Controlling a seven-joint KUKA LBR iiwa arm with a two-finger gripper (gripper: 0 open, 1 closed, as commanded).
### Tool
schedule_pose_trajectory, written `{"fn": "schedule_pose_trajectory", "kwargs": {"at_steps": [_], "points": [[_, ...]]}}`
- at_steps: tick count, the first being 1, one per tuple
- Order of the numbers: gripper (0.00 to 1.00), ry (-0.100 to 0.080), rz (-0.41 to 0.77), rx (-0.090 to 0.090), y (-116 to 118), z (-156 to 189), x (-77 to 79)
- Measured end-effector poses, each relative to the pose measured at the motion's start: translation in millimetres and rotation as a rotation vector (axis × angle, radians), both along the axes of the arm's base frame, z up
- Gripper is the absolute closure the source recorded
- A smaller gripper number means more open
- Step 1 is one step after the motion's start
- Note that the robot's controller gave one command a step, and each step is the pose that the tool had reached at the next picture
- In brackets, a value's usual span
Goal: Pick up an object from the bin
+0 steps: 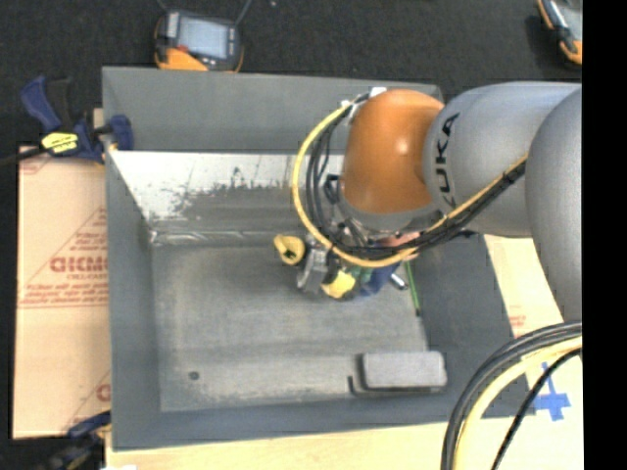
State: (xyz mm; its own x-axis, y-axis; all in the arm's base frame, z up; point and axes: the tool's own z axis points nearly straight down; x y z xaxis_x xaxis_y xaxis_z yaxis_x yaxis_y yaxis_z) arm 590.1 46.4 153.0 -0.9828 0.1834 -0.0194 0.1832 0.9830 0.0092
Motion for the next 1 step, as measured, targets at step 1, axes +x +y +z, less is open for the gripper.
{"fn": "schedule_pose_trajectory", "kwargs": {"at_steps": [1], "points": [[1.0,0.005,0.0,0.0,-0.4,20.5,-1.0]]}}
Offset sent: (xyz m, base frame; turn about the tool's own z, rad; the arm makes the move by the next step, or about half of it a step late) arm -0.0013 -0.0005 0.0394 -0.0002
